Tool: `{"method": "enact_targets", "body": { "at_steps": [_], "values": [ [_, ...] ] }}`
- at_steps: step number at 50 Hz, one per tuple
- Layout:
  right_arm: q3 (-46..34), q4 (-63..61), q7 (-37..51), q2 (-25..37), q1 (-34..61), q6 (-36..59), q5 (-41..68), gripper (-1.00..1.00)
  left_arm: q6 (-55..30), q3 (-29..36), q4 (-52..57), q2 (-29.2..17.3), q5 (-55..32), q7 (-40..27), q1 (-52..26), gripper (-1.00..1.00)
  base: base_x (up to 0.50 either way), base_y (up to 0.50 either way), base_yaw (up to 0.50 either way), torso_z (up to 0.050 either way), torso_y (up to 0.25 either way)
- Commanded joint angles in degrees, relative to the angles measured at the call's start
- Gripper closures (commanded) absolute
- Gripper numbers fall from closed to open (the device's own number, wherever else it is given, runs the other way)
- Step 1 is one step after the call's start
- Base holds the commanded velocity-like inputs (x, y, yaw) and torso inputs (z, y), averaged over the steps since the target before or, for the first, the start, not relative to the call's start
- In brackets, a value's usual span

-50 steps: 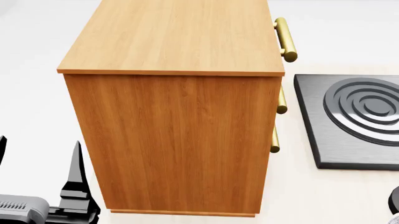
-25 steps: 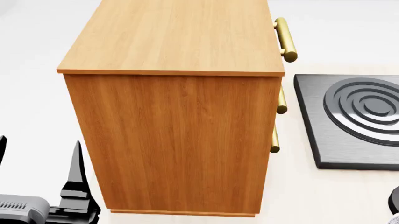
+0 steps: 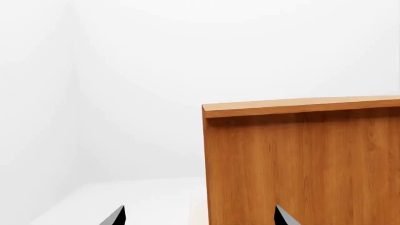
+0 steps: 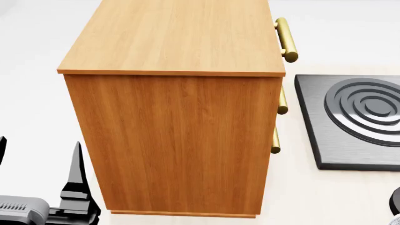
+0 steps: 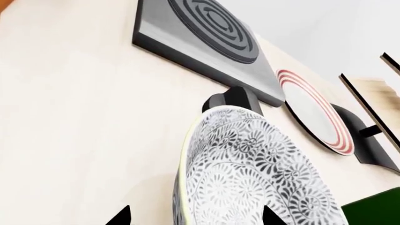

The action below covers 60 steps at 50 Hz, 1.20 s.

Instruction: Put the bowl on the top of the cabinet.

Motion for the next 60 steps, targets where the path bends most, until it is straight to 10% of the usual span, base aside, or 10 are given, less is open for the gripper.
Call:
{"method": "enact_targets", "body": {
  "at_steps": [1,37,38,60],
  "values": [
    [-0.1,0.3,-0.1,-0.1,0.0,-0.2,-0.1,-1.00,0.0,0.2,0.1,-0.1,-0.1,-0.2,0.0,-1.00,0.00,0.00,0.00,0.000,0.000],
    [-0.7,2.2,-0.2,-0.6,0.7,-1.0,-1.1,-1.00,0.6,0.7,-0.5,-0.6,-0.5,-0.7,-0.1,-1.00,0.00,0.00,0.00,0.000,0.000],
    [-0.8,2.1,0.2,-0.6,0.7,-0.9,-1.5,1.00,0.6,0.7,-0.5,-0.6,-0.5,-0.7,-0.1,-1.00,0.00,0.00,0.00,0.000,0.000],
    [1.0,-2.3,0.3,0.3,2.3,0.3,1.0,1.00,0.6,0.8,1.2,-1.3,-0.7,-1.5,0.7,-1.00,0.00,0.00,0.00,0.000,0.000]
  ]
}}
